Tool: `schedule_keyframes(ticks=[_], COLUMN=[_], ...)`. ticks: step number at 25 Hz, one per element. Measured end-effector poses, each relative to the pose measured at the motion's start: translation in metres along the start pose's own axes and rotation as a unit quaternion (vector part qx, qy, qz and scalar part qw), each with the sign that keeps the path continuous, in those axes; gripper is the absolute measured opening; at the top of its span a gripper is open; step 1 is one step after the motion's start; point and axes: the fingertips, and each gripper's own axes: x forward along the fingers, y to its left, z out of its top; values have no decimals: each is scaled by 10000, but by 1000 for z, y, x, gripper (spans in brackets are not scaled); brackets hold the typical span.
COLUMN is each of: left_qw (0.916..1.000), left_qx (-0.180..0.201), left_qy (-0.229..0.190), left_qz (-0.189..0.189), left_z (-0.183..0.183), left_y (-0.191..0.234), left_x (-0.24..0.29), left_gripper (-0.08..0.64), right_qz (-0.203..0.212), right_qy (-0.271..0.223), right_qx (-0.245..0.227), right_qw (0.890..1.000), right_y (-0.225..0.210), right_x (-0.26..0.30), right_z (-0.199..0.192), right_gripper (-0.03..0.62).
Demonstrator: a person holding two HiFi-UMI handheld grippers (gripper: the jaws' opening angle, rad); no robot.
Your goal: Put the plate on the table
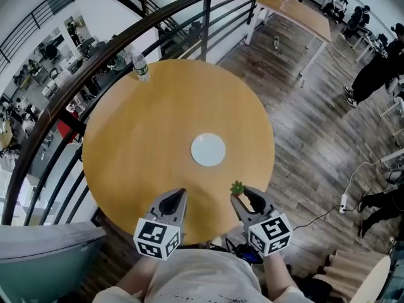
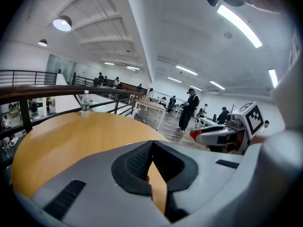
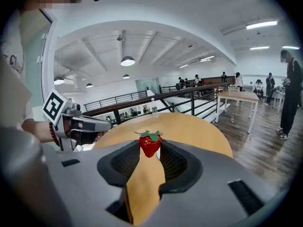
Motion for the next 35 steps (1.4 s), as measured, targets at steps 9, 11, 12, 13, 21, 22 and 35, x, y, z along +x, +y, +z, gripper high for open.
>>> schedule_keyframes(ticks=[9,11,12,13,21,22,35], left_qw=[9993,9993,9994,9994,9998,9997,9992], left_qx=[115,82,66,56,-155,-163,-30], left_qy=[161,161,159,154,120,131,309], left_qz=[-324,-328,-316,-293,63,92,243], left_z=[6,8,10,11,32,33,26], left_y=[29,30,30,29,42,44,52], left_x=[20,24,25,27,46,49,82], left_gripper=[23,23,23,24,23,23,25], right_qz=[-354,-352,-350,-347,23,58,239], right_qy=[88,117,121,118,262,272,516], right_qx=[150,171,167,151,-61,-70,-167], right_qw=[9992,9992,9992,9992,9996,9996,9982], right_y=[-9,-12,-15,-18,-38,-40,-69], right_x=[21,23,24,24,52,56,92], right_z=[9,9,10,12,37,39,29], right_gripper=[147,147,147,147,148,147,147])
